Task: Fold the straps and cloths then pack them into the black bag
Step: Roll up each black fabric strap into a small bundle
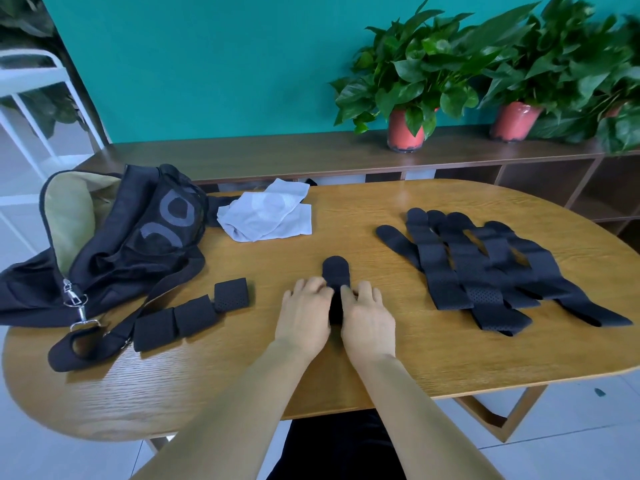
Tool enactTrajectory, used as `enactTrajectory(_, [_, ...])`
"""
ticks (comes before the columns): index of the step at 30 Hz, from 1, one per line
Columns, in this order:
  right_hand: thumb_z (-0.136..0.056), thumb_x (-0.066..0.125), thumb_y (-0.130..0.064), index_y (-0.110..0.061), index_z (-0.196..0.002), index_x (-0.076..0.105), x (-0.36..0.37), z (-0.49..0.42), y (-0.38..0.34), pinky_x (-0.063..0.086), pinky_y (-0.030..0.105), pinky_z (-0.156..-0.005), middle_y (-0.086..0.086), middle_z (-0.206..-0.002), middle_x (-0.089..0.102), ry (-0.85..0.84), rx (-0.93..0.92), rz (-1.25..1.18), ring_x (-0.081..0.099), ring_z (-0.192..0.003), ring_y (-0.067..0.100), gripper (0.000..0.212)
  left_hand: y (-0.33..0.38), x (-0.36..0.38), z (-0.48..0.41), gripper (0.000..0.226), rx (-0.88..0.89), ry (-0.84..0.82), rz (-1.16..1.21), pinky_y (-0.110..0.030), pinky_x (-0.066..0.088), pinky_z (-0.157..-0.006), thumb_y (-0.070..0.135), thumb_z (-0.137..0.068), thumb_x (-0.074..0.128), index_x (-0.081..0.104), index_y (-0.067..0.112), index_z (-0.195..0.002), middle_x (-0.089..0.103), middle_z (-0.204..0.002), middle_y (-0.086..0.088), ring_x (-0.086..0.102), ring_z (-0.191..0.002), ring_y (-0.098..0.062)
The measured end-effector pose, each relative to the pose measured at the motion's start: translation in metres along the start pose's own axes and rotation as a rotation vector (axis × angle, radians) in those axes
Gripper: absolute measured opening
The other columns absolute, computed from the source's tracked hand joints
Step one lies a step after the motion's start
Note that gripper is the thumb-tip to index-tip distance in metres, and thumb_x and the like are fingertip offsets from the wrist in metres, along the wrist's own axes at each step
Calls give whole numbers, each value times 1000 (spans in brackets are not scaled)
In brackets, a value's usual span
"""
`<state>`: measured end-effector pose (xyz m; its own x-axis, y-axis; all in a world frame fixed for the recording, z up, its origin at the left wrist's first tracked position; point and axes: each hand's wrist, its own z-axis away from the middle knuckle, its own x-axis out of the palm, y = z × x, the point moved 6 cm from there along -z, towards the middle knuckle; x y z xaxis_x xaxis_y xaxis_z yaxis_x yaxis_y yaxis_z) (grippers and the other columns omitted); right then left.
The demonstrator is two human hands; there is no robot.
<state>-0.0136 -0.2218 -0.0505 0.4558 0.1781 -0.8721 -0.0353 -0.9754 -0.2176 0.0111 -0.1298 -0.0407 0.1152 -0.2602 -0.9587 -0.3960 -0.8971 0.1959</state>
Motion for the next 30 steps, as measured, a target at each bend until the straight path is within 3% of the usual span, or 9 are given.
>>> enactTrajectory(3, [-72,65,-3,-9,-90,68,1,0,6,48,36,-65,6,-91,63,-54,-101,-42,59,-85,28,19,1,4,4,46,68,-87,-4,-31,28,-104,16,-94,42,46,18,-140,40,-147,5,35,-131,-17])
enactTrajectory(6, [-84,46,-17,-10,-121,56,-2,11,12,36,34,-96,0,-127,53,-241,-168,-79,40,-125,22,39,-1,2,10,56,122,-185,15,-30,23,-108,28,-89,46,41,18,-144,35,-151,6,33,-134,-16])
enactTrajectory(8, [-82,46,-22,-12,-128,50,-9,18,13,31,31,-102,-2,-134,48,-289,-185,-107,33,-130,18,47,-2,-1,15,62,151,-222,24,-30,21,-108,28,-85,52,39,19,-145,35,-150,7,32,-134,-16])
enactTrajectory(15, [-90,50,-18,-15,-135,49,-18,30,18,37,30,-100,-2,-126,56,-279,-184,-246,42,-120,17,46,-6,-7,34,43,177,-132,127,-29,33,-98,25,-92,51,51,24,-135,57,-129,6,48,-117,-15])
enactTrajectory(20, [-95,51,-21,-18,-130,53,-20,26,18,47,29,-77,5,-101,62,-165,42,-379,57,-91,19,35,-16,-9,31,38,-45,-22,365,-29,48,-87,23,-95,55,52,21,-133,67,-111,1,61,-101,-16])
enactTrajectory(25, [-95,51,-21,-13,-119,59,-13,17,16,46,30,-71,5,-95,65,-81,168,-364,56,-90,20,26,-23,-1,22,15,-228,87,454,-27,50,-74,21,-91,62,62,13,-104,69,-94,1,65,-87,-17])
enactTrajectory(30, [-95,50,-19,-9,-108,64,-9,11,10,42,28,-69,6,-96,66,-19,193,-260,56,-93,23,21,-25,4,12,19,-252,69,423,-39,54,-72,25,-92,61,63,9,-81,69,-83,-3,64,-77,-19])
